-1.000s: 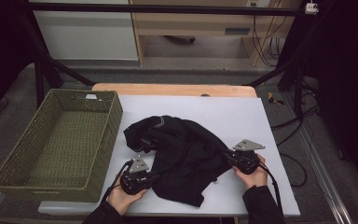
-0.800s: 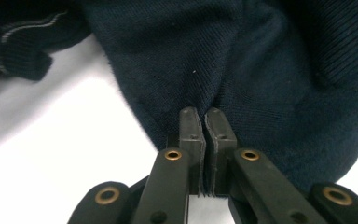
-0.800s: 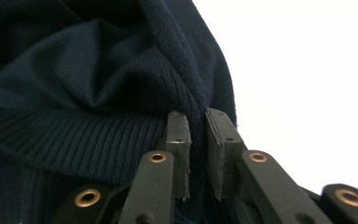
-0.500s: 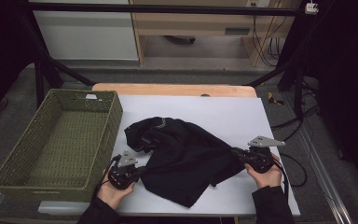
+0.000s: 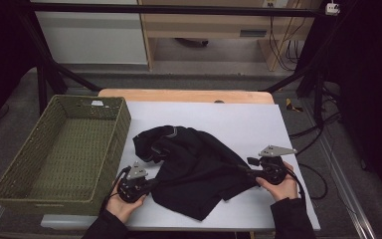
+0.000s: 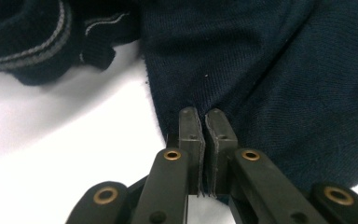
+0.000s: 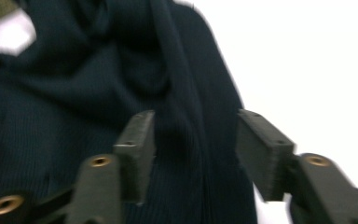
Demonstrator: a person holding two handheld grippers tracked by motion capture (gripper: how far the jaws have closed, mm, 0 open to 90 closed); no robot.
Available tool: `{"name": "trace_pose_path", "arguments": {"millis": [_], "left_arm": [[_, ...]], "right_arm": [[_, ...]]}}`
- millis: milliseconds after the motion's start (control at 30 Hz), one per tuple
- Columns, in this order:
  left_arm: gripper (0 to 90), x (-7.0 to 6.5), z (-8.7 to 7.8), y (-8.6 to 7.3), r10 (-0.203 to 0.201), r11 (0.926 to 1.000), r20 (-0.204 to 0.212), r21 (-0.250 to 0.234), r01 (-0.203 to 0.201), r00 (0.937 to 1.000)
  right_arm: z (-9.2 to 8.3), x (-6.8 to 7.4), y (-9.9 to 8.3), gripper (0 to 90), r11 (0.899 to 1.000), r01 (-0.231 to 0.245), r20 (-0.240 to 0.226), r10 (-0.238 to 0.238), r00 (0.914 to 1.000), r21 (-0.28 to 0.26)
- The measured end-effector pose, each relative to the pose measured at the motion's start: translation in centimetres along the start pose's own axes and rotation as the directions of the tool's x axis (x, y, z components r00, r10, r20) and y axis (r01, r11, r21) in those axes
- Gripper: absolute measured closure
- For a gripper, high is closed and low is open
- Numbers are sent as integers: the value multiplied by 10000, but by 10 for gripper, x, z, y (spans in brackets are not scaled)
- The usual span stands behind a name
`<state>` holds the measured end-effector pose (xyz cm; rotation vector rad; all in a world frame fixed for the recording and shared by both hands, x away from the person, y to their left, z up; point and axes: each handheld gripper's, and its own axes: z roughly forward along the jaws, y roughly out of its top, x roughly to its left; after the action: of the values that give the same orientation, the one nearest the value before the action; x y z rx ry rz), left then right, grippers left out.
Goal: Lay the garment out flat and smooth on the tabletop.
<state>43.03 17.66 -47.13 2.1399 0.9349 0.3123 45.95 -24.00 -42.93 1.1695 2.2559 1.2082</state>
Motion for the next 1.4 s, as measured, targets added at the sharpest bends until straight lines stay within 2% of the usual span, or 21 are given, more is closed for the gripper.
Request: {"name": "trace_pose_path", "arguments": {"millis": [133,300,333,400,433,467,500,533,600,700,800,900,1000,1033,1133,1200,1233,1267,1300,1333,1400], "left_arm": [[862,-3,4,0,88,9999,-1,95,-88,10000],[868,-4,4,0,74,9999,58,148,-75,10000],[869,-4,3,-1,61,9998,90,179,-62,9999],[872,-4,1,-1,9,9997,239,238,-15,9997],[873,-5,-1,-1,40,9997,316,253,-48,9995],[873,-6,-3,-1,81,9997,358,243,-90,9993],[874,-7,-5,-2,118,9996,392,258,-128,9992],[875,-8,-7,-2,142,9996,419,256,-153,9990],[875,-9,-11,-2,158,9995,466,269,-171,9988],[876,-10,-14,-4,195,9991,407,370,-210,9990],[876,-10,-19,-6,117,9990,508,414,-138,9986],[876,-12,-25,-8,58,9992,551,397,-80,9985],[875,-14,-28,-11,74,9991,588,401,-98,9982],[875,-14,-27,-11,73,9991,598,421,-98,9982],[872,-15,-26,-9,-6,9996,679,298,-14,9977],[855,-16,-26,-5,-1,10000,662,98,-5,9978],[820,-16,-26,-2,-54,10000,642,-64,58,9979],[745,-16,-26,1,-88,9996,609,-281,105,9981],[650,-17,-26,4,-124,9989,529,-438,148,9985],[596,-18,-26,7,-110,9983,489,-571,138,9987],[547,-21,-21,14,-6,9973,417,-736,37,9991]], "right_arm": [[17,6,13,419,9993,235,423,-223,9989,-281],[56,14,28,456,9962,839,628,-852,9944,233],[63,16,31,494,9951,946,701,-964,9929,290],[74,18,37,644,9926,1067,716,-1108,9913,579],[79,18,40,689,9917,1086,812,-1140,9902,686],[81,17,42,775,9910,1064,893,-1135,9895,811],[82,16,44,817,9919,905,946,-988,9906,886],[80,13,45,852,9938,725,1052,-812,9911,844],[70,4,47,859,9979,354,1314,-422,9904,539],[47,-12,47,864,9999,-32,2048,6,9788,124],[18,-30,41,865,9993,-344,2662,364,9632,-119],[-7,-48,28,865,9969,-756,2888,791,9541,-233],[-25,-61,8,865,9919,-1242,2824,1265,9509,-262],[-27,-64,1,865,9905,-1366,2751,1347,9520,-120],[-22,-66,-20,858,9847,-1538,2337,1311,9634,816],[-15,-64,-32,836,9824,-1585,2004,1364,9702,988],[-12,-64,-35,795,9828,-1569,1851,1371,9731,970],[-11,-63,-35,746,9854,-1356,1784,1159,9771,1025],[-11,-62,-33,706,9899,-1102,1773,931,9797,891],[-13,-60,-30,663,9938,-973,1724,868,9812,533],[-16,-56,-21,579,9950,-976,1385,993,9854,-193]]}}
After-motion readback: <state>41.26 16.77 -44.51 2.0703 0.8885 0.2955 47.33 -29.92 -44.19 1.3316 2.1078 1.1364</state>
